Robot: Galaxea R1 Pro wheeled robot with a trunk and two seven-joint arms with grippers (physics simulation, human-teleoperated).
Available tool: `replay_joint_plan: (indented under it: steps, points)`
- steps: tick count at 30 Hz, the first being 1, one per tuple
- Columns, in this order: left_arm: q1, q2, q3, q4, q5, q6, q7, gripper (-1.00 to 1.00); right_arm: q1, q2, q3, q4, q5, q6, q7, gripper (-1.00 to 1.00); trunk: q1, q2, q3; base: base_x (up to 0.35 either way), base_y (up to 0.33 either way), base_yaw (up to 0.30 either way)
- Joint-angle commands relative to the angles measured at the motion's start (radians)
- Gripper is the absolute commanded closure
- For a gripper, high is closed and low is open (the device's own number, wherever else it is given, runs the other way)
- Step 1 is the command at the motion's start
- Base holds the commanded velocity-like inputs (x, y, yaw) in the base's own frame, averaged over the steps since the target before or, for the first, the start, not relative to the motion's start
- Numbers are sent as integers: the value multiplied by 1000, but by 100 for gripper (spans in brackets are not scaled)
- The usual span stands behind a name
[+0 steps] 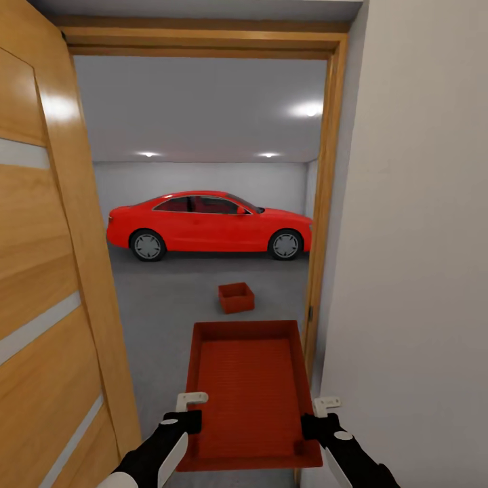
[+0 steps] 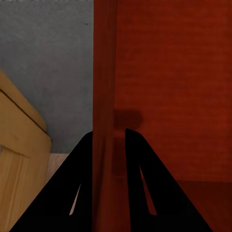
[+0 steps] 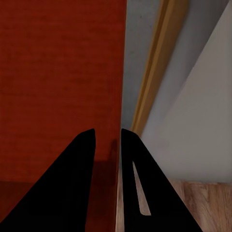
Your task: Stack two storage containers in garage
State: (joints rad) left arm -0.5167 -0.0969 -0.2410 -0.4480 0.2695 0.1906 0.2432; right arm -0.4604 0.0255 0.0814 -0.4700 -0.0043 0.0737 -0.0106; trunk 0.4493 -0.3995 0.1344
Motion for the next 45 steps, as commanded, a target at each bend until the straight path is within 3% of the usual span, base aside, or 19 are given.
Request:
replay_joint_plan:
  steps: [1, 25, 45]
  points:
    - [0, -76, -7, -3, 5, 4, 11, 100, 0, 65, 0, -1, -2, 6, -2, 100, 1, -1, 0, 251, 0, 0]
    - [0, -76, -8, -3, 4, 6, 8, 100, 0, 65, 1, -1, -2, 9, 0, 100, 1, -1, 0, 310, 29, 0]
    - [0, -76, -8, -3, 4, 6, 10, 100, 0, 65, 1, -1, -2, 9, 0, 100, 1, -1, 0, 18, 86, 0]
